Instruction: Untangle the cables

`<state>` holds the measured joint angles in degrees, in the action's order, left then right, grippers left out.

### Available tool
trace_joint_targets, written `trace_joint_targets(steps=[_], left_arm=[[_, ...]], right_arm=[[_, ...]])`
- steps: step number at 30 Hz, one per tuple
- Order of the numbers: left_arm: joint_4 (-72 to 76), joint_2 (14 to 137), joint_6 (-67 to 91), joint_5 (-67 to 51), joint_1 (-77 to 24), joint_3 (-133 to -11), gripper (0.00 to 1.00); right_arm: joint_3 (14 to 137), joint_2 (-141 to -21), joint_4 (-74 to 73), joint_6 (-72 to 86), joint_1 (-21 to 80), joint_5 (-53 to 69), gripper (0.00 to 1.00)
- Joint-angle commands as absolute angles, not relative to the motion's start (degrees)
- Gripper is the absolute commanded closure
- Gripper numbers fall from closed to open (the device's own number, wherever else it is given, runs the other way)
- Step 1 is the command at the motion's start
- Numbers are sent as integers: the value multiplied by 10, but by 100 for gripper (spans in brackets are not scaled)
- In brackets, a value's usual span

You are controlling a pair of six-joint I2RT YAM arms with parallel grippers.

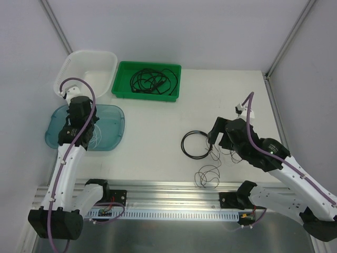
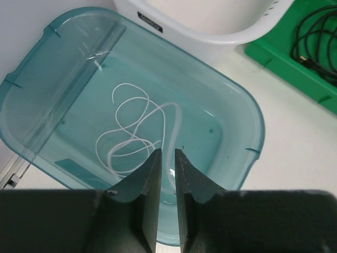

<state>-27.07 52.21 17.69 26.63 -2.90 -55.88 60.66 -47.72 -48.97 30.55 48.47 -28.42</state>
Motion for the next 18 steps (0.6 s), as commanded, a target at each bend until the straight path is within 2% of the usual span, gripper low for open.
trace_joint_targets(steps=[1, 3, 5, 10, 11, 14, 16, 18], left_arm=[[-214, 538, 163, 207, 23, -545, 82], [-214, 543, 157, 195, 37, -541, 79], [-214, 542, 148, 181, 46, -540, 61], [-215, 507, 133, 119, 46, -531, 27], [-217, 501, 129, 98, 45, -526, 15], [-219, 475, 127, -15, 45, -507, 5], [-218, 456, 128, -103, 43, -492, 3], [-217, 447, 125, -133, 34, -469, 4]], right_arm=[[597, -489, -496, 284, 483, -304, 3], [591, -500, -504, 274, 483, -321, 3], [585, -508, -515, 266, 480, -341, 3], [565, -526, -517, 249, 440, -344, 3], [560, -528, -514, 243, 412, -333, 3], [544, -540, -501, 220, 347, -304, 3], [537, -558, -489, 205, 300, -281, 1], [524, -576, -476, 194, 272, -264, 5]])
